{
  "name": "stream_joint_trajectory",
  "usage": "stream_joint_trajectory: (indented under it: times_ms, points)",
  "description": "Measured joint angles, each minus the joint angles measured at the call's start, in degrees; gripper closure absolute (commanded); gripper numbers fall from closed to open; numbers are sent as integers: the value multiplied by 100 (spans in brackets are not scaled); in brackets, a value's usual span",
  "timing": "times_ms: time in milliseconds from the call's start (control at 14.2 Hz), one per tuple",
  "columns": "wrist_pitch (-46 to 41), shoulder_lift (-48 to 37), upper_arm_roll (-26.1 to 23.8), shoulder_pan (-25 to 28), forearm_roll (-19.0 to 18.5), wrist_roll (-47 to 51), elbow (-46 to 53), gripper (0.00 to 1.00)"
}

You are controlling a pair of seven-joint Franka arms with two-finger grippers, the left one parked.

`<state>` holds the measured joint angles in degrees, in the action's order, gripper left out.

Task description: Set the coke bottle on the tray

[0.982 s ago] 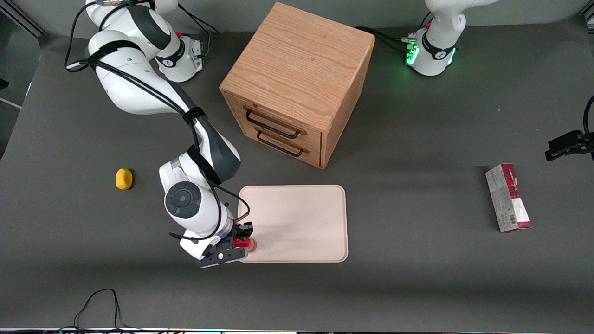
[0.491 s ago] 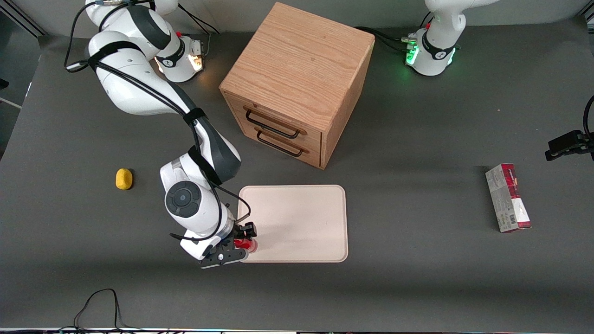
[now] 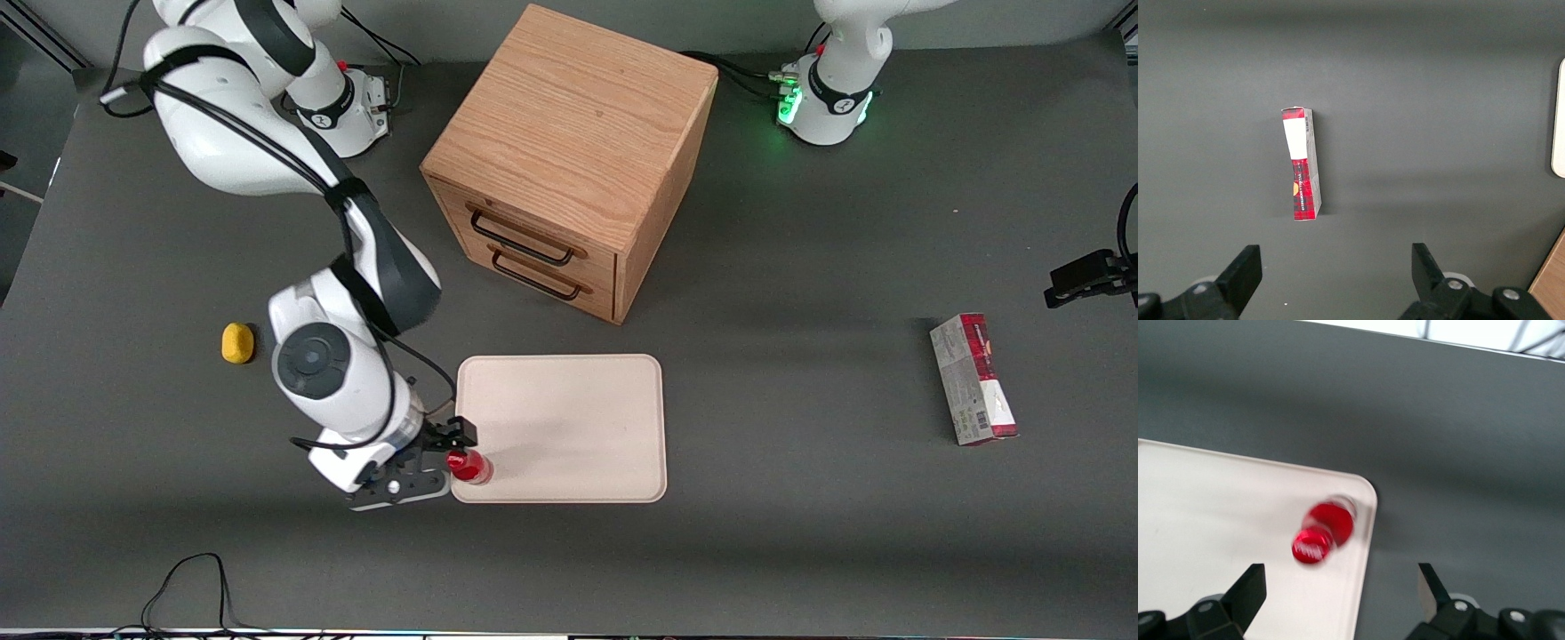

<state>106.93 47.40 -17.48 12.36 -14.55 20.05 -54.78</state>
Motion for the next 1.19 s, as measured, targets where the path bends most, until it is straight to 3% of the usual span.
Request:
stream_joint_trajectory:
  times_ms: [281, 491, 912, 1193]
  points:
    - [-1083, -1072, 844, -55, 906, -181, -207, 0]
    - [-1104, -2391, 1604, -70, 1473, -654, -1529, 0]
    - [-794, -5409, 2164, -101, 1548, -850, -4883, 0]
    - [-650, -5853, 2224, -100, 1480, -851, -5399, 0]
